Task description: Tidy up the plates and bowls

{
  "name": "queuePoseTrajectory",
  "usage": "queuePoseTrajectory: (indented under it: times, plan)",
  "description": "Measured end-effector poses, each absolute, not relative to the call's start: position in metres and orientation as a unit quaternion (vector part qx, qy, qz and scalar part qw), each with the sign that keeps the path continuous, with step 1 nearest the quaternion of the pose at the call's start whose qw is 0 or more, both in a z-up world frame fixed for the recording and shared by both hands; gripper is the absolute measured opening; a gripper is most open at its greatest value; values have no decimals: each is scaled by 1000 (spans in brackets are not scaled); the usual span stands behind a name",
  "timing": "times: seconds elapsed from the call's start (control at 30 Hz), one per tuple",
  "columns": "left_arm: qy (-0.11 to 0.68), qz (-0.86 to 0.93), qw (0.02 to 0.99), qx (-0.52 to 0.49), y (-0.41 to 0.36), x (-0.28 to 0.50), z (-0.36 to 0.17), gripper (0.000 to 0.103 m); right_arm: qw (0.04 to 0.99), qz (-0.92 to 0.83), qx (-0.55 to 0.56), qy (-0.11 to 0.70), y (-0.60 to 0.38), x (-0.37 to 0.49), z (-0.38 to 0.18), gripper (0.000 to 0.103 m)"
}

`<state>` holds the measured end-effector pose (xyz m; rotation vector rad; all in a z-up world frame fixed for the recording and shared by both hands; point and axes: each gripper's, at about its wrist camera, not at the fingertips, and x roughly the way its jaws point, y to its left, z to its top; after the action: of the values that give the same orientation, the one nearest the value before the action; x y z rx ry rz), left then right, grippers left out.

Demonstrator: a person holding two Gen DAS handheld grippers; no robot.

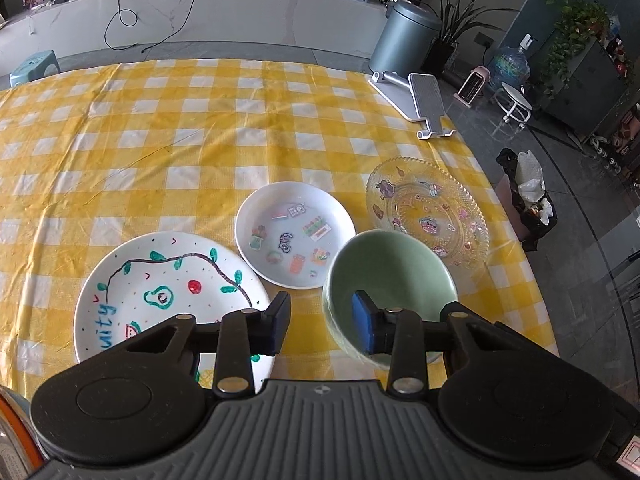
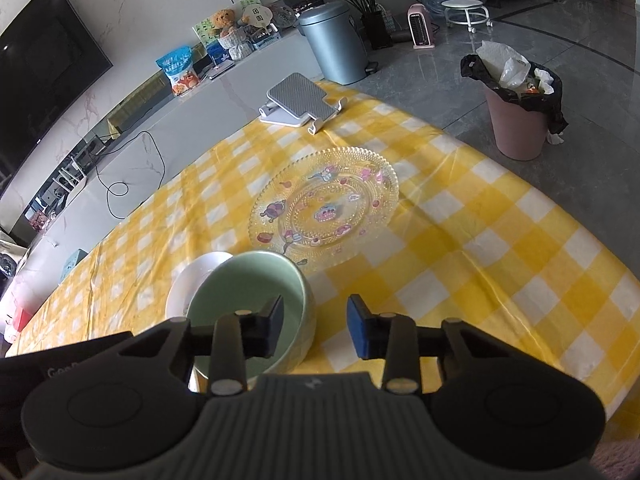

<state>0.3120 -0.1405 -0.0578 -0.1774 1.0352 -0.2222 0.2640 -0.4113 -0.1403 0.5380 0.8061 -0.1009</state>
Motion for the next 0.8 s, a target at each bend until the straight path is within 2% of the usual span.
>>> queuePoseTrajectory:
  times: [0.13,0.37,0.53,0.8]
  plan:
    - [503,-101,855,-78,-146,321,-69,33,879,-41,267,393,-411,271,-150,23]
    - [508,-101,853,-70,-151,329,-81,23,875,-36,274,398,-411,279,-161,18]
    - [503,-109,856,-56,-159,329,-83,9,877,-29,272,394,-409,281,-163,11]
    - [503,-102,857,-48,-163,325,-79,7,877,-35,262,401,-405,278,-161,9]
